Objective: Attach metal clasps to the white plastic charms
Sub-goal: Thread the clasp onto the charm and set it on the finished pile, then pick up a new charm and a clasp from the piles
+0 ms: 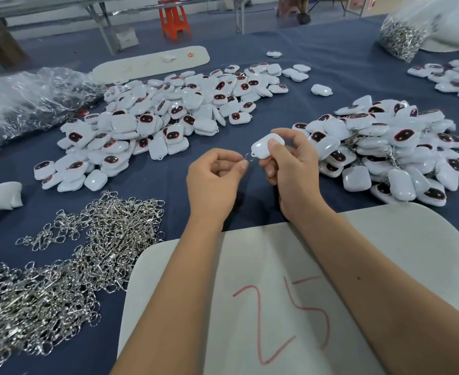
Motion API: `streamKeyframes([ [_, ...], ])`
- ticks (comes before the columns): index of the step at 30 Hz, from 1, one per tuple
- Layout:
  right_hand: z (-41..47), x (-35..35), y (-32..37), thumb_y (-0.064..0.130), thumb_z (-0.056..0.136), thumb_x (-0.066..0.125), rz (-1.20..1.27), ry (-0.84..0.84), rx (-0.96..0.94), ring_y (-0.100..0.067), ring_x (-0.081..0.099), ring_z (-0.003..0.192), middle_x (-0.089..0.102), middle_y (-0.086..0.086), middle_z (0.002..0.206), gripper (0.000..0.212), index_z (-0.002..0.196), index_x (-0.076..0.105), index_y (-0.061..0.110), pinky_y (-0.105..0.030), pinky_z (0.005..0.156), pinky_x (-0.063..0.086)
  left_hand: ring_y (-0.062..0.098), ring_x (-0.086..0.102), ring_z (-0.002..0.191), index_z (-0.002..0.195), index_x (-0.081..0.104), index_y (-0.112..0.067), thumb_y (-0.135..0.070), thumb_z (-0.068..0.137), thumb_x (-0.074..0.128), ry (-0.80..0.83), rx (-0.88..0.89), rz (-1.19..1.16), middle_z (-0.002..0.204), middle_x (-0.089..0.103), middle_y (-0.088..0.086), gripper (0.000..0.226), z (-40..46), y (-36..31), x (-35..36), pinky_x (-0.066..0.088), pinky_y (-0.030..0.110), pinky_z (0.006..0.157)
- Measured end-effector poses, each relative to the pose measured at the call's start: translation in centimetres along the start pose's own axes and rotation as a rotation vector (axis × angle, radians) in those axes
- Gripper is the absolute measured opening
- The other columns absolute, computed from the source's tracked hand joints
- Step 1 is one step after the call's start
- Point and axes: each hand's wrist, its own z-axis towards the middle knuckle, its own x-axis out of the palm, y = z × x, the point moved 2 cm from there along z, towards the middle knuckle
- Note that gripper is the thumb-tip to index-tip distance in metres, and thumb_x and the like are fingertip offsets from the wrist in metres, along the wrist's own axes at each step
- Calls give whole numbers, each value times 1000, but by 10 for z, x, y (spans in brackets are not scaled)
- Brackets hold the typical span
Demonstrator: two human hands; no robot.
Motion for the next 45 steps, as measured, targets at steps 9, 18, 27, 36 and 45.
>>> streamKeyframes([
  [9,-2,-16,15,9,96,55,-108,-446,-322,-15,67,84,72,-8,100,51,145,46,20,-31,81,55,8,66,67,90,75,-13,-3,87,76,101,-222,-270,82,77,7,11,7,-30,48,58,22,69],
  [18,-4,-13,18,-9,87,52,-427,-345,-429,-19,59,93,59,-7,117,62,145,46,10,-25,83,50,28,76,82,88,74,-15,-2,86,70,116,-288,-222,86,77,11,14,8,-35,78,62,40,78],
  [27,-4,31,5,3,91,60,-914,150,-497,-20,57,92,63,-6,104,30,120,63,7,-40,85,49,20,68,72,82,72,-19,-1,84,65,-85,-239,-76,81,75,7,19,27,-16,-1,60,44,82],
  [36,-19,166,-38,17,91,58,-1452,790,-693,-31,44,125,55,-7,126,41,132,54,18,-41,100,46,25,63,100,97,70,-20,-14,84,59,-391,-65,634,98,70,-1,18,38,-1,-126,49,36,81],
  [45,-35,253,-53,1,101,46,-1459,1195,-866,-33,18,155,28,4,169,62,157,43,27,-50,109,45,37,58,114,119,58,-5,-11,90,58,-422,-322,823,120,65,16,30,39,16,-206,40,36,77],
])
